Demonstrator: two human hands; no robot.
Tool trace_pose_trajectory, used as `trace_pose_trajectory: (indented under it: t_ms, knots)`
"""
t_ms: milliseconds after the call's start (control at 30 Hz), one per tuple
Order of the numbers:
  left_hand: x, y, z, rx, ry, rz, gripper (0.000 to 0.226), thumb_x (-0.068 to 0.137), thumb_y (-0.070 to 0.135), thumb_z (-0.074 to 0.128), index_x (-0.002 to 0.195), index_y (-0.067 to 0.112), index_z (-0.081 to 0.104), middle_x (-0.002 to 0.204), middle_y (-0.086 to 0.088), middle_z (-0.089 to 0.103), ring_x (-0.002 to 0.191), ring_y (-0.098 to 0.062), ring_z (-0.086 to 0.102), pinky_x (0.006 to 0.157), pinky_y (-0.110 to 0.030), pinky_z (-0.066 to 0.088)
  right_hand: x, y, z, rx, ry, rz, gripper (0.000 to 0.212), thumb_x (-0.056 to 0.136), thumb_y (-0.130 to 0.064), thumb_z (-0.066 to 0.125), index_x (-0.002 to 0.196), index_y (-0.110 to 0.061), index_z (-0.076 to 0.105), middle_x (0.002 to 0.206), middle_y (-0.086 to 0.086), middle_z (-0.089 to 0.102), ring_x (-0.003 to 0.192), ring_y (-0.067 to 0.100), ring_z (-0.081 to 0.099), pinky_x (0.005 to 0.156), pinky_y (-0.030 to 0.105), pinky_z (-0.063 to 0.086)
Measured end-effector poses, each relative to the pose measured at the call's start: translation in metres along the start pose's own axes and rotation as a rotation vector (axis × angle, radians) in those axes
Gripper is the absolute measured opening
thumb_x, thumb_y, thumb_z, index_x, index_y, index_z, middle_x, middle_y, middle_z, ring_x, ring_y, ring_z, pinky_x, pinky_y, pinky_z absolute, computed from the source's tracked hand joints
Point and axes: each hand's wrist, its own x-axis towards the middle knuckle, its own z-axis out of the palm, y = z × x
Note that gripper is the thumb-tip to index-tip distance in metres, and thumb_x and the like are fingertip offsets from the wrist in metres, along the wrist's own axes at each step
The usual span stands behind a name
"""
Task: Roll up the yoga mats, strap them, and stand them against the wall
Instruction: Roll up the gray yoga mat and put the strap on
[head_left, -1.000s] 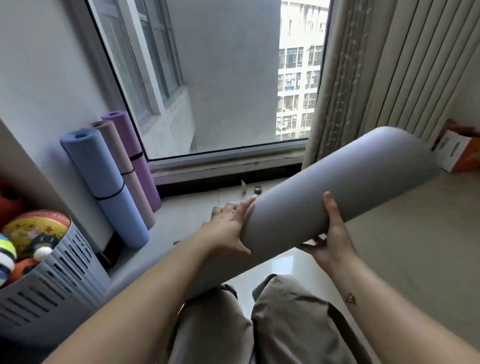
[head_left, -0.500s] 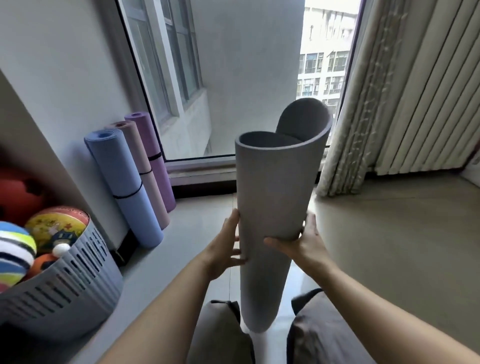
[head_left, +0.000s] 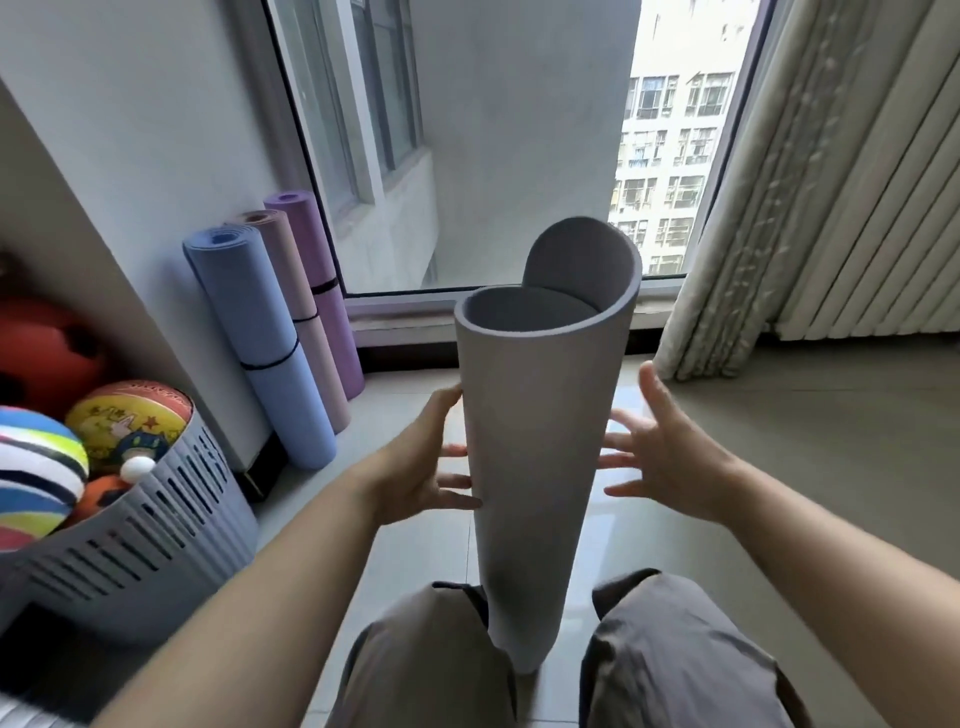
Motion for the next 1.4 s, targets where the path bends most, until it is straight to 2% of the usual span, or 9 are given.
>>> trace_pose_trajectory:
  t_ms: [67, 200, 333, 433, 533, 600, 833, 967, 1400]
  knots:
    - [-0.004, 0.012, 0.0, 0.024, 0.01, 0.075, 0.034, 0.092, 0.054, 0.046, 0.122, 0.04, 0.055, 0.135, -0.01, 0.047, 0.115, -0.037, 0.058, 0.083, -0.05, 0.056, -0.001, -0.009, -0.008, 0.116, 0.059, 0.045, 0.115, 0.055, -0.097, 0.036, 0.146, -0.028, 0.027, 0.142, 0.012, 0.046, 0.112, 0.034, 0.062, 0.1, 0.06, 0.04]
    - [-0.014, 0.04, 0.007, 0.184, 0.085, 0.177, 0.031, 0.1, 0.035, 0.039, 0.123, 0.024, 0.057, 0.127, -0.006, 0.055, 0.112, -0.026, 0.057, 0.077, -0.047, 0.059, -0.008, -0.017, 0.003, 0.015, 0.099, 0.091, 0.119, 0.048, -0.097, 0.044, 0.134, -0.015, 0.044, 0.131, 0.015, 0.052, 0.113, 0.034, 0.059, 0.099, 0.062, 0.039]
    - [-0.022, 0.065, -0.009, 0.153, -0.009, -0.001, 0.067, 0.087, 0.073, 0.036, 0.129, 0.025, 0.057, 0.127, -0.014, 0.061, 0.108, -0.039, 0.063, 0.083, -0.057, 0.054, -0.023, -0.034, 0.004, -0.079, 0.013, 0.131, 0.114, 0.052, -0.098, 0.031, 0.117, -0.009, 0.06, 0.12, 0.012, 0.063, 0.128, 0.024, 0.045, 0.11, 0.059, 0.026]
    - [-0.03, 0.078, -0.015, 0.2, -0.155, -0.132, 0.09, 0.066, 0.085, 0.052, 0.138, 0.031, 0.047, 0.134, -0.018, 0.056, 0.113, -0.045, 0.059, 0.088, -0.057, 0.051, -0.035, -0.054, 0.002, -0.094, -0.102, 0.168, 0.132, 0.036, -0.1, 0.039, 0.139, -0.019, 0.048, 0.136, 0.009, 0.055, 0.13, 0.03, 0.045, 0.109, 0.063, 0.027]
    - [-0.036, 0.082, -0.007, 0.288, -0.186, -0.127, 0.069, 0.076, 0.062, 0.062, 0.133, 0.025, 0.053, 0.127, -0.018, 0.061, 0.11, -0.045, 0.06, 0.092, -0.057, 0.05, -0.044, -0.076, 0.008, -0.087, -0.227, 0.182, 0.131, 0.032, -0.099, 0.047, 0.148, -0.042, 0.026, 0.154, 0.007, 0.034, 0.129, 0.045, 0.044, 0.104, 0.071, 0.026]
    - [-0.039, 0.084, -0.003, 0.321, -0.189, -0.116, 0.048, 0.086, 0.042, 0.059, 0.129, 0.023, 0.054, 0.121, -0.02, 0.064, 0.108, -0.045, 0.062, 0.094, -0.058, 0.048, -0.048, -0.083, 0.014, -0.078, -0.23, 0.193, 0.119, 0.039, -0.096, 0.046, 0.146, -0.046, 0.028, 0.153, 0.005, 0.034, 0.128, 0.051, 0.041, 0.101, 0.074, 0.026]
    - [-0.043, 0.098, 0.005, 0.445, -0.237, -0.223, 0.06, 0.079, 0.039, 0.058, 0.13, 0.009, 0.053, 0.122, -0.025, 0.062, 0.106, -0.044, 0.062, 0.094, -0.056, 0.049, -0.053, -0.09, 0.014, 0.01, -0.153, 0.125, 0.06, 0.067, -0.055, 0.058, 0.11, -0.015, 0.07, 0.099, 0.013, 0.069, 0.097, 0.041, 0.063, 0.085, 0.064, 0.049]
    - [-0.041, 0.099, 0.017, 0.561, -0.149, -0.213, 0.037, 0.09, 0.027, 0.053, 0.121, 0.007, 0.057, 0.108, -0.024, 0.065, 0.092, -0.042, 0.064, 0.093, -0.058, 0.049, -0.048, -0.091, 0.02, -0.014, -0.121, 0.124, 0.057, 0.066, -0.052, 0.055, 0.109, -0.017, 0.069, 0.095, 0.012, 0.07, 0.096, 0.04, 0.063, 0.082, 0.062, 0.05]
    - [-0.028, 0.047, 0.025, 0.477, -0.051, -0.171, 0.031, 0.09, 0.032, 0.065, 0.111, 0.01, 0.062, 0.095, -0.012, 0.071, 0.076, -0.025, 0.071, 0.08, -0.042, 0.059, -0.011, -0.038, 0.021, 0.001, -0.112, 0.2, 0.061, 0.07, -0.057, 0.057, 0.114, -0.017, 0.068, 0.118, 0.02, 0.064, 0.107, 0.041, 0.061, 0.079, 0.059, 0.052]
